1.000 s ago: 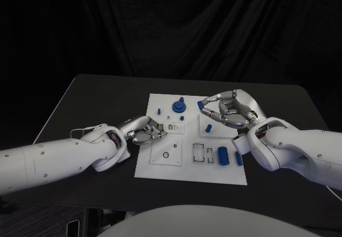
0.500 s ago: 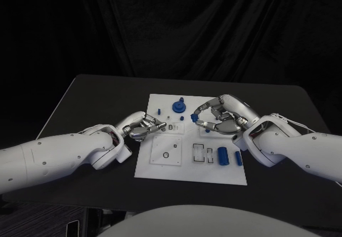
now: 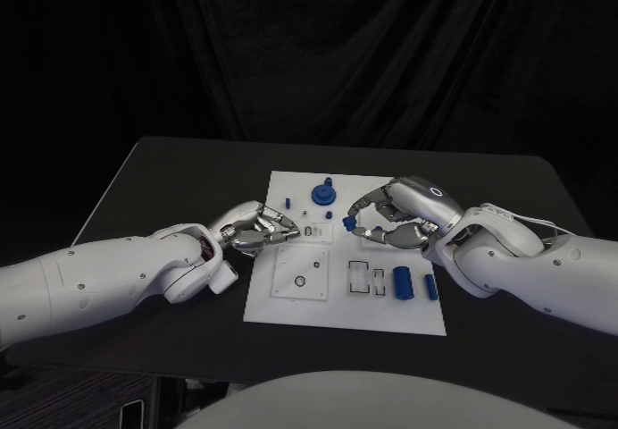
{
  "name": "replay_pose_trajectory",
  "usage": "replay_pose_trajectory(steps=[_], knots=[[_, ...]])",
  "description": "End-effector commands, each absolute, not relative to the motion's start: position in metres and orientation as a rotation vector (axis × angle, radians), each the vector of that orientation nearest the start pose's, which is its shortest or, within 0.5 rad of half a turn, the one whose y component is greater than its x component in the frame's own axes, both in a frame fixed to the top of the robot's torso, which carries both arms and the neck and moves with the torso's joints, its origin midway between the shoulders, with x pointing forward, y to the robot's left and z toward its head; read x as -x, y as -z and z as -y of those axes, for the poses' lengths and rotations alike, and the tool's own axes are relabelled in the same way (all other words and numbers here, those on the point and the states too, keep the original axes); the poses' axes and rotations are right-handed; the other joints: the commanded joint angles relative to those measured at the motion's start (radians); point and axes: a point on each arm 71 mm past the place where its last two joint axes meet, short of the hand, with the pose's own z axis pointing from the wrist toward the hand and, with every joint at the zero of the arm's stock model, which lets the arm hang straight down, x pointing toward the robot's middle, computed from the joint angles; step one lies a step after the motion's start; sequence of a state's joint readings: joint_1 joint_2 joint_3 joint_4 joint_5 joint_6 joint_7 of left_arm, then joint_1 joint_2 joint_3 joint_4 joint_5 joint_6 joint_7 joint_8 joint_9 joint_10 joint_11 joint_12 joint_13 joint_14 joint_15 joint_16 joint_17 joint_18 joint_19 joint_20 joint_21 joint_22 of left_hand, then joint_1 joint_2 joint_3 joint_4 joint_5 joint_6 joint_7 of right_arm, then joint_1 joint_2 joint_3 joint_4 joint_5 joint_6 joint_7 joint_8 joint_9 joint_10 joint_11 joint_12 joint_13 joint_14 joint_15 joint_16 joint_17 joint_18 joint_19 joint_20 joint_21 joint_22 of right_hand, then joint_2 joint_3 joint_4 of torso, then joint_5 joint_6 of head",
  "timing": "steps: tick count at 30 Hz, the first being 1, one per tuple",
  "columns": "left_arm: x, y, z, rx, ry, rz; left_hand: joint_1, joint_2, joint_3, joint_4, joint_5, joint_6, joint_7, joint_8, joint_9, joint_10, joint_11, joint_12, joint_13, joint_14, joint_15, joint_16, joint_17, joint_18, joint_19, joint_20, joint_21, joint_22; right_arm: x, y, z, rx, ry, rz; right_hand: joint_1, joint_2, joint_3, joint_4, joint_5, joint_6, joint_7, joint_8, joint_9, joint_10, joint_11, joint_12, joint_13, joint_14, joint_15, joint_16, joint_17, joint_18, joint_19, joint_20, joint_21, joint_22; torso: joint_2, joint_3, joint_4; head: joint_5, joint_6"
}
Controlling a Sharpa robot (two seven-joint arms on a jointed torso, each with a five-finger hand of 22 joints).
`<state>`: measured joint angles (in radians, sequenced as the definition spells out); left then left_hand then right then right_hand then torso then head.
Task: Assemble the parts on the task board
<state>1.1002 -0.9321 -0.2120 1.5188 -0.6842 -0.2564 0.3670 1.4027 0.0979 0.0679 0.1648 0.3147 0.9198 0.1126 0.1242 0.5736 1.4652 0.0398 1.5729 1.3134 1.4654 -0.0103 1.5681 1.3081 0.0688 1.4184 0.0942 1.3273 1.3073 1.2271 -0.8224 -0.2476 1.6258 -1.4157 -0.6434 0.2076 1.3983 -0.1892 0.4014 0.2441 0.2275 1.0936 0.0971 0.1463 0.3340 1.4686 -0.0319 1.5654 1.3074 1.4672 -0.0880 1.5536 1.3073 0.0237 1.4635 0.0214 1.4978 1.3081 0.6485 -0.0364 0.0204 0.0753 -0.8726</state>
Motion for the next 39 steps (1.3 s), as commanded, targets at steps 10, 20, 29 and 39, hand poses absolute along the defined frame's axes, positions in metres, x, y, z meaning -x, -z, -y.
replay_pose_trajectory(steps=[10,20,29,39], knots=[[-0.469,0.243,-0.248,0.174,0.952,-1.729,-0.114,0.022,-0.051,0.127,-0.128,0.012,-0.002,0.014,-0.028,0.106,-0.003,-0.002,0.257,0.105,-0.006,0.003,0.263,-0.018,0.031,0.001,0.041,0.197,-0.431,0.212,0.15,0.411,-0.935,-1.406,0.012,0.0,-0.001,-0.004,-0.003,0.06,-0.054,0.006,0.04,0.102,-0.001,0.005,0.263,0.098,-0.004,0.002,0.239,-0.006,0.076,-0.002,0.005,0.239,-0.003,-0.0007,0.0013,-0.009,0.0],[-0.475,0.239,-0.23,0.199,1.059,-1.876,-0.191,0.05,-0.093,0.128,-0.132,0.048,-0.012,0.027,-0.041,0.106,-0.011,-0.002,0.257,0.105,-0.012,0.003,0.263,-0.022,0.041,-0.004,0.059,0.203,-0.437,0.215,0.142,0.471,-0.909,-1.393,0.014,0.0,-0.001,-0.005,-0.004,0.059,-0.054,0.005,0.04,0.102,-0.001,0.005,0.263,0.098,-0.004,0.002,0.238,-0.006,0.075,-0.002,0.003,0.239,-0.005,0.0005,0.0025,-0.017,0.031],[-0.463,0.246,-0.212,0.453,1.319,-2.099,-0.142,-0.001,-0.137,0.104,-0.086,0.033,-0.007,0.011,-0.06,0.106,-0.008,-0.002,0.257,0.105,-0.011,0.003,0.263,-0.023,0.04,-0.005,0.062,0.203,-0.437,0.217,0.133,0.538,-0.894,-1.382,0.016,0.0,-0.002,-0.006,-0.006,0.057,-0.053,0.004,0.04,0.102,-0.001,0.005,0.263,0.098,-0.004,0.002,0.238,-0.005,0.075,-0.002,0.003,0.239,-0.011,0.0057,-0.0053,-0.013,0.036],[-0.455,0.245,-0.202,0.52,1.435,-2.167,-0.113,0.0,-0.145,0.091,-0.078,0.015,0.001,0.0,-0.07,0.106,-0.002,-0.002,0.257,0.105,-0.005,0.003,0.263,-0.021,0.032,0.0,0.053,0.2,-0.437,0.218,0.123,0.585,-0.897,-1.387,0.018,0.001,-0.002,-0.007,-0.007,0.054,-0.052,0.002,0.039,0.101,0.0,0.004,0.261,0.098,-0.004,0.001,0.237,-0.005,0.074,-0.002,0.001,0.238,-0.013,0.0073,-0.0063,-0.012,0.027]])
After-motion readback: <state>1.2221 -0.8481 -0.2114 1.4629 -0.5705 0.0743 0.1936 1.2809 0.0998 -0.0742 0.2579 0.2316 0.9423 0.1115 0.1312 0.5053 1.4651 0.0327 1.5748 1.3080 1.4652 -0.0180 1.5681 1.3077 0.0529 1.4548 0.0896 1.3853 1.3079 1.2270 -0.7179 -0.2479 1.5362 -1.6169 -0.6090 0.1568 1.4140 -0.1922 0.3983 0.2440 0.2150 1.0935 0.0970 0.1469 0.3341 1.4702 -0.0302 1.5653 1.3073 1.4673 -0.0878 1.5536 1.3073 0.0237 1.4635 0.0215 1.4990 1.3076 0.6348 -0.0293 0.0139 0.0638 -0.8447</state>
